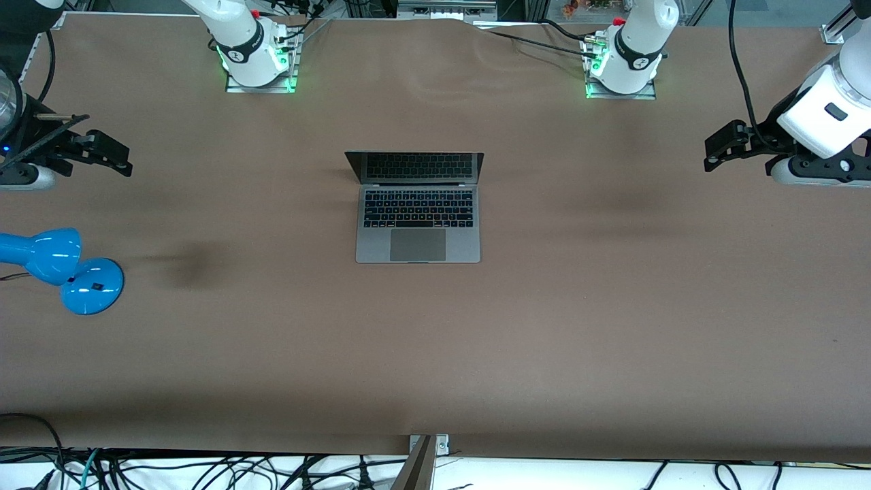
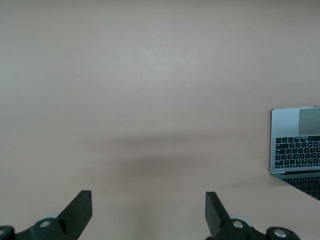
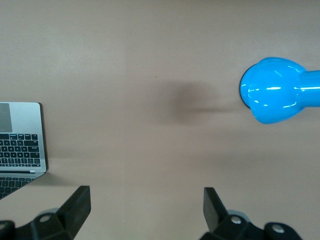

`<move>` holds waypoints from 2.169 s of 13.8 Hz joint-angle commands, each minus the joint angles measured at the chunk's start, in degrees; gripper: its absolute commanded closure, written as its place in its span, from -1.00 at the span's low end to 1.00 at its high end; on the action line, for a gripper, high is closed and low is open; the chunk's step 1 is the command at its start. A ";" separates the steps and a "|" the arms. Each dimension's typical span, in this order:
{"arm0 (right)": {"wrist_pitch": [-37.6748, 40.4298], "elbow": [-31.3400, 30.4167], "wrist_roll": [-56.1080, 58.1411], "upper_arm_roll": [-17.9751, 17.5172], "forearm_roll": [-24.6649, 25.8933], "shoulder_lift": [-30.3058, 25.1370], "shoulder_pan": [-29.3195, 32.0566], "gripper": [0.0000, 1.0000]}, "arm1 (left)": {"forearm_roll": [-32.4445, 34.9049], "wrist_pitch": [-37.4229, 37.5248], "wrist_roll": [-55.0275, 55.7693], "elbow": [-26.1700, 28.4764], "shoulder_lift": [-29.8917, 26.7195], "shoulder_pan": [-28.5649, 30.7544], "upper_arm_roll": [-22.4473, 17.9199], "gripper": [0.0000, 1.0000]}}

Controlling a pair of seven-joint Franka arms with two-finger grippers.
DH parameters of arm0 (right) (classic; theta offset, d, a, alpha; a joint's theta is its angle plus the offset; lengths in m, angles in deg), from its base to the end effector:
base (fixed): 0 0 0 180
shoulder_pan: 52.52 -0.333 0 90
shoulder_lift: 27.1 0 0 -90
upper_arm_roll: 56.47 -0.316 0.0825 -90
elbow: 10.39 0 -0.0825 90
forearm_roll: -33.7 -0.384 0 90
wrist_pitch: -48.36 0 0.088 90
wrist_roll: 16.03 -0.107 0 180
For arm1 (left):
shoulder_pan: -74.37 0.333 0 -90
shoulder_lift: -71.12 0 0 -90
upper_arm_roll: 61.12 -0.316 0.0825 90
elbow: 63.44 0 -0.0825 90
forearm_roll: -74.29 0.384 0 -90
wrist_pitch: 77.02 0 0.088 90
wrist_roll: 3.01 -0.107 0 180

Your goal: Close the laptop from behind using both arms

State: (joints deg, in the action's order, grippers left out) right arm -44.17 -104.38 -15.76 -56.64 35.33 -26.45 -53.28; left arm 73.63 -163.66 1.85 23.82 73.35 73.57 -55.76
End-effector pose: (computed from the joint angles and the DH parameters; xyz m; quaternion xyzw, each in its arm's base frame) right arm 0.5595 0.0061 0.5891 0.9997 0.0114 -0.0183 0.0143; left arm 0.5572 -0.0604 0.6203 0.9996 -0.0115 -0.0254 0.0052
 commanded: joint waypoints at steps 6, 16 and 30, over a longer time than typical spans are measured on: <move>0.07 0.04 -0.45 -0.10 -0.84 -0.30 0.32 -1.00 | 0.22 0.43 1.55 0.45 -0.12 -0.61 0.09 -1.00; 0.16 0.13 -0.45 -0.10 -0.84 -0.30 0.32 -1.00 | -0.57 0.08 8.40 4.40 -0.12 -2.10 6.59 -1.00; 0.51 0.13 -0.45 -0.10 -0.93 -0.21 0.32 -1.00 | -4.69 -11.60 35.72 13.10 0.57 -2.28 31.72 -1.00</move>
State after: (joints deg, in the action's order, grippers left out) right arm -44.15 -104.38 -15.83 -56.59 35.32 -26.45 -53.26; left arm 71.28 -172.49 34.76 34.49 74.03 70.74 -26.04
